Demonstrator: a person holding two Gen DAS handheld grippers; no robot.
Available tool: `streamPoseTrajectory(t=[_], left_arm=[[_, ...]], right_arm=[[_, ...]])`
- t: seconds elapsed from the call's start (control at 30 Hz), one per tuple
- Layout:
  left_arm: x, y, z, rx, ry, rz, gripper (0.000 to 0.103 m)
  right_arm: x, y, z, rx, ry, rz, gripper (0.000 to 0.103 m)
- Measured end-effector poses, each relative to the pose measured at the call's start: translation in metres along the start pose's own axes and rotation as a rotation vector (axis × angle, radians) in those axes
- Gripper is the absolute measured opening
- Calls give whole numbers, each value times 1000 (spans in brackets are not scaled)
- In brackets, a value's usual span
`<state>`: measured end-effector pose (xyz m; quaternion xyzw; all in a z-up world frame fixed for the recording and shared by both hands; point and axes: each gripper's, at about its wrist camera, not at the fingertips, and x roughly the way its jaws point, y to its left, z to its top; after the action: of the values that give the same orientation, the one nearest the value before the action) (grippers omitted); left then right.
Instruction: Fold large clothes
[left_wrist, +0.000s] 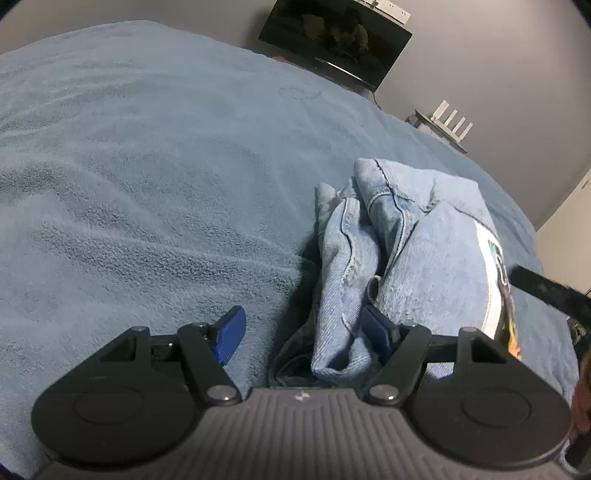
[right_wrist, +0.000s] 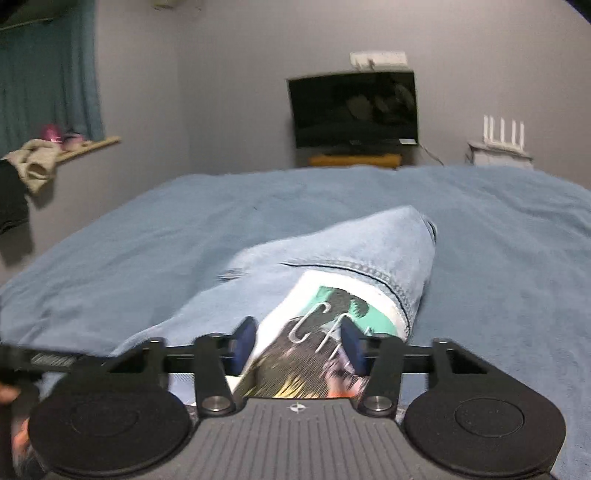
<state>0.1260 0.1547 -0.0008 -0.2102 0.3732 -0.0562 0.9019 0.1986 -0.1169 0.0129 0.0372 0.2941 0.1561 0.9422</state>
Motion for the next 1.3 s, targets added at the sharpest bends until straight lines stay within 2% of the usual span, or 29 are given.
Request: streamPoseTrajectory(t=[0.13, 0.27, 0.33, 0.43, 0.5, 0.6, 0.63, 0.7, 0.8, 0.83, 0.9, 0.97, 1.03, 1.07, 1.1, 1.13, 1.17, 1.23, 1.3], left_arm=[[13, 3, 3, -11, 27, 1, 69], [23, 3, 7, -6, 42, 3, 71], [28, 1, 7, 12, 59, 33, 71], [37, 1, 8, 10, 69, 33, 71], [38, 0, 9, 13, 69, 36, 71], [40, 0, 10, 8, 68, 35, 71], [41, -1, 11, 9, 64, 37, 71], [40, -2, 11, 12, 50, 42, 71], [29, -7, 13, 19, -43, 35, 71], [22, -8, 15, 14, -90, 18, 71], [15, -9, 17, -8, -159, -76, 71], [15, -13, 17, -10, -171, -191, 73], [25, -24, 14, 46, -118, -261, 73], [32, -33, 12, 104, -93, -240, 73], [38, -40, 8, 165, -79, -182, 73], [44, -42, 6, 204, -66, -141, 80], [50, -38, 6, 176, -44, -137, 85], [63, -20, 12, 35, 31, -193, 87], [71, -16, 12, 16, 56, -212, 88]], right_arm=[[33, 9, -3, -56, 8, -36, 37], [69, 6, -2, -59, 83, -87, 37], [88, -1, -3, -45, 106, -101, 36], [94, -11, -3, 19, 99, -104, 35], [84, -8, 0, 16, 54, -89, 38], [51, -6, 5, 7, -112, -28, 39], [48, -5, 8, -7, -148, -53, 40], [56, -7, 17, -21, -154, -131, 40], [78, -14, 32, -45, -136, -213, 40], [87, -17, 37, -52, -130, -226, 40], [104, -23, 47, -58, -112, -234, 38], [116, -26, 54, -70, -107, -256, 38], [123, -29, 60, -84, -111, -270, 38], [130, -31, 60, -93, -110, -275, 37], [136, -32, 61, -101, -105, -279, 36], [144, -34, 61, -110, -93, -282, 35], [151, -35, 61, -116, -75, -288, 34], [167, -40, 59, -110, -24, -294, 30], [183, -46, 53, -84, 55, -309, 26]])
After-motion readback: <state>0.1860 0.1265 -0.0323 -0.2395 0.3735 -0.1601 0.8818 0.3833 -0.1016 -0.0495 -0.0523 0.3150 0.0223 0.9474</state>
